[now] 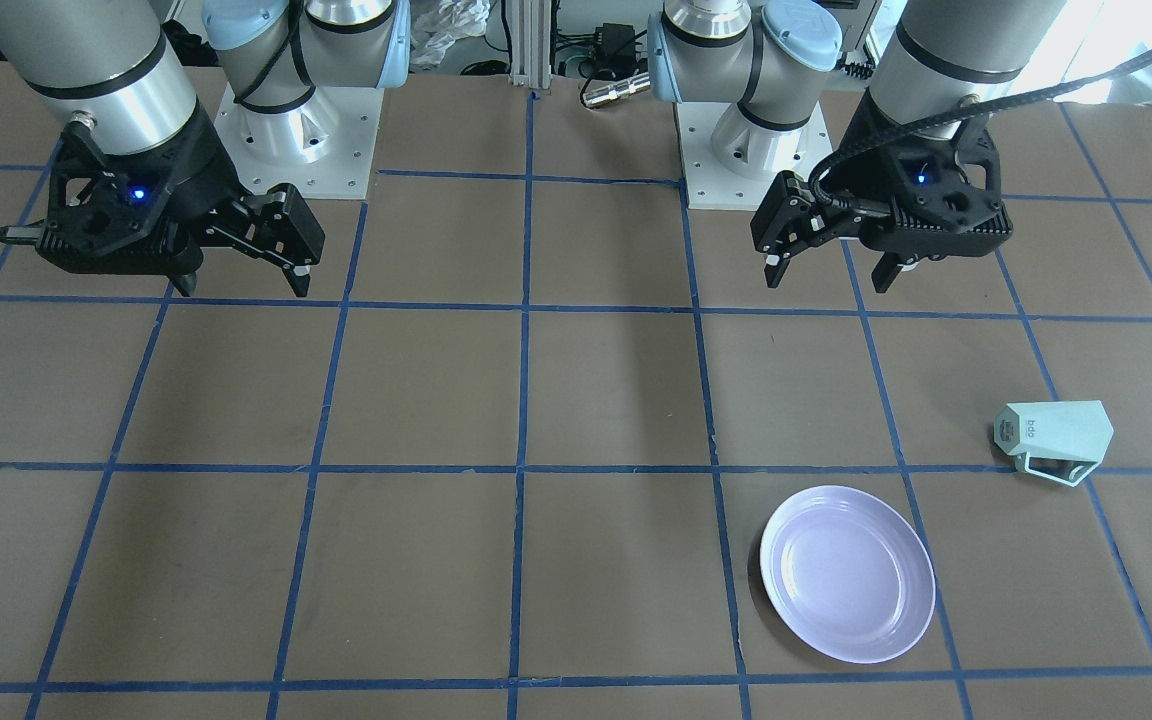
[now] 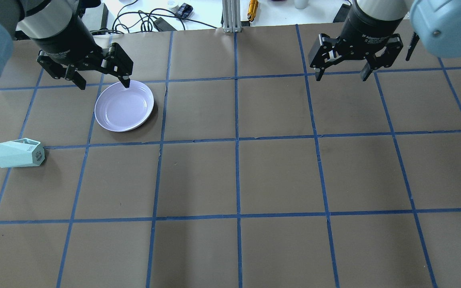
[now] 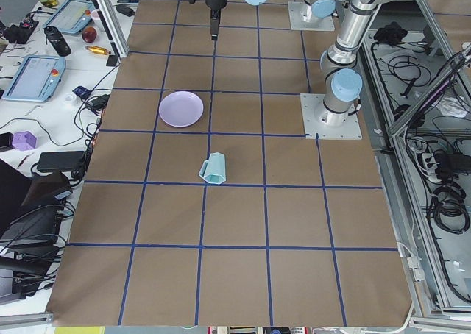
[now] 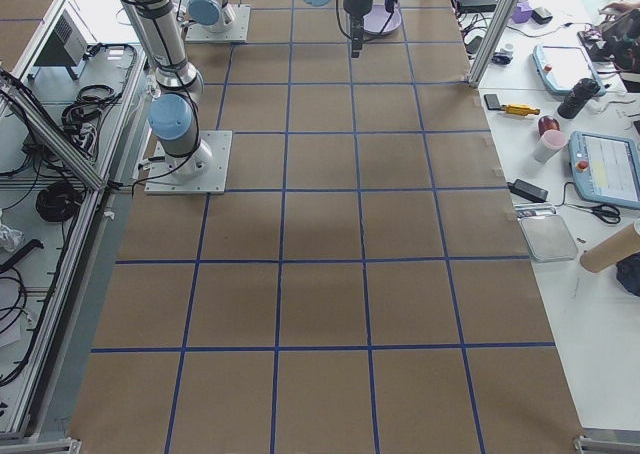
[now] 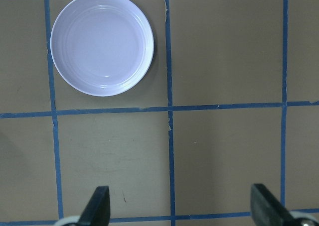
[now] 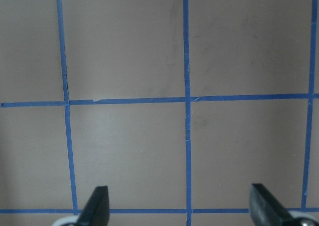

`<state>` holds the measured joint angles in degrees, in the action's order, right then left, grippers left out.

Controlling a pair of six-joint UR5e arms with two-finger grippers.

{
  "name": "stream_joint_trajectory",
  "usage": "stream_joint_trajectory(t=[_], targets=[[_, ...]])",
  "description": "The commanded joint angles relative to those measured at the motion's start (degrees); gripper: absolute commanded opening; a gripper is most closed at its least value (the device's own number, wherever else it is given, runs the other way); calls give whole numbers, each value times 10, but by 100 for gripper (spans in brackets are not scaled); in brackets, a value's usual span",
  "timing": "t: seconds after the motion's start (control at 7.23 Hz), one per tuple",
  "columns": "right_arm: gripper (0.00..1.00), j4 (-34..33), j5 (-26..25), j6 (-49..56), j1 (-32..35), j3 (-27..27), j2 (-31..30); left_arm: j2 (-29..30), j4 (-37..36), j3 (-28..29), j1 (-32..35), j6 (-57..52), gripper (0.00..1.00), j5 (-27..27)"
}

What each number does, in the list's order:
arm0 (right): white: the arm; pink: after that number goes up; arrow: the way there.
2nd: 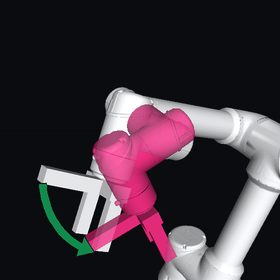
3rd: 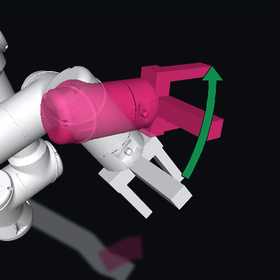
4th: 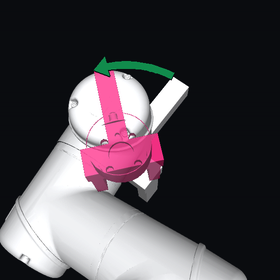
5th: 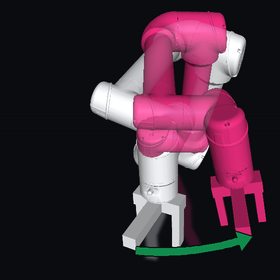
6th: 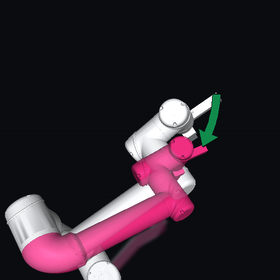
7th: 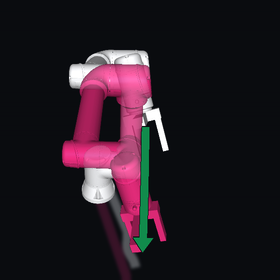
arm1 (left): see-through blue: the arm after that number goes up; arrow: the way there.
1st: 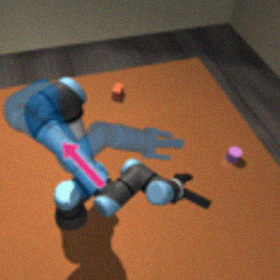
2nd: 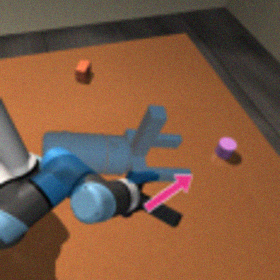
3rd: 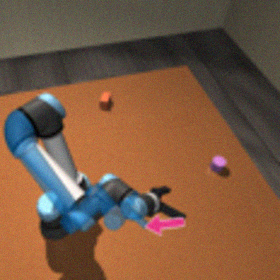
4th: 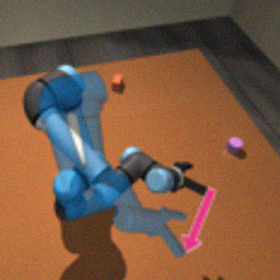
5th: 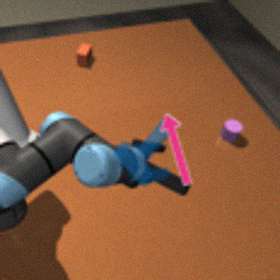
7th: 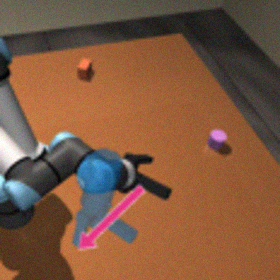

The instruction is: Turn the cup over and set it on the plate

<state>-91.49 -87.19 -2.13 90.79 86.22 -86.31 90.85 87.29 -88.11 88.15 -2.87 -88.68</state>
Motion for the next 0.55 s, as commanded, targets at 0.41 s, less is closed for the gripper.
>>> stream_joint_trajectory(t=[0.41], targets=[[100,-1,0,0,0,0,0,-4,3,1,0,-1,100,0]])
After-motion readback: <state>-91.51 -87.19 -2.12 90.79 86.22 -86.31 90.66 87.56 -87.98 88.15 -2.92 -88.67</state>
